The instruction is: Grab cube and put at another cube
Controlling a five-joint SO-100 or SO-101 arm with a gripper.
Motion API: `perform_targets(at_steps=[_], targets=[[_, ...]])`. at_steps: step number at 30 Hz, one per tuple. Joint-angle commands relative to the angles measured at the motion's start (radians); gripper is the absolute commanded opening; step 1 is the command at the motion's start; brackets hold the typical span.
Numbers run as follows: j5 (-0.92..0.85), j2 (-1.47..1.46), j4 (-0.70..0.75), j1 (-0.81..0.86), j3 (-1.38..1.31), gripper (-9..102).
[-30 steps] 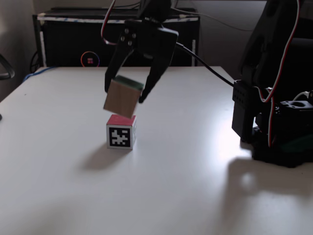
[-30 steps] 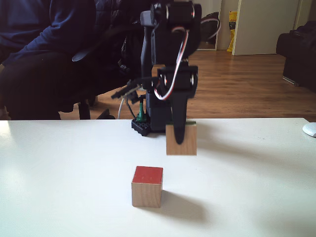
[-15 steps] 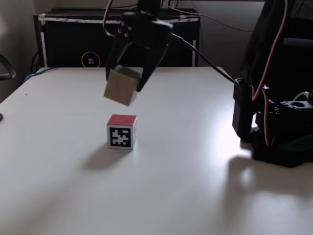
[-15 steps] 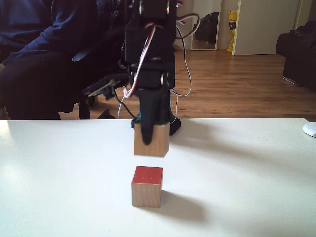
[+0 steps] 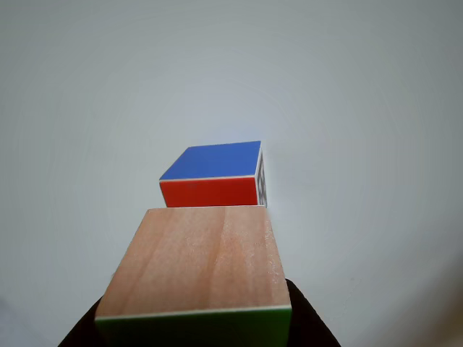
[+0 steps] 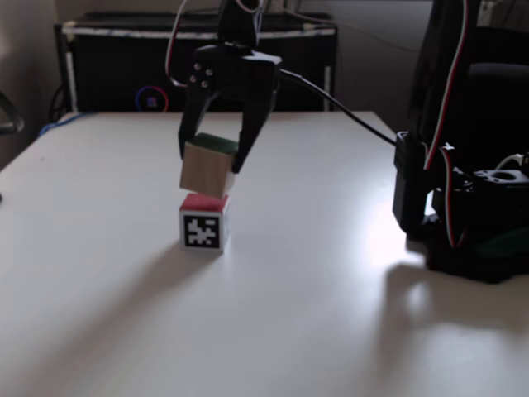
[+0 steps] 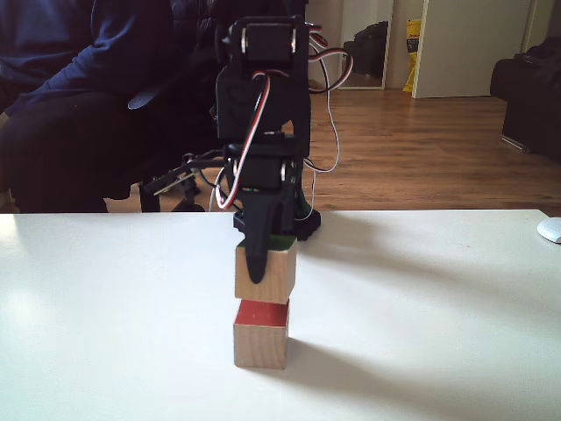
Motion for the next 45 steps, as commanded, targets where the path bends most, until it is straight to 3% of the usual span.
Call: perform_targets(at_steps=[1, 18, 31, 39, 45], targets=[[0.006, -0.003, -0.003, -0.005, -0.058, 14], [-0.002, -0.089, -0.003, 0.017, -0.100, 16], [0.005, -0.114, 0.011, 0.014, -0.114, 34], [0.025, -0.101, 0.124, 0.000, -0.183, 41], [0.028, 0.087, 0.219, -0.025, -0.199, 43]])
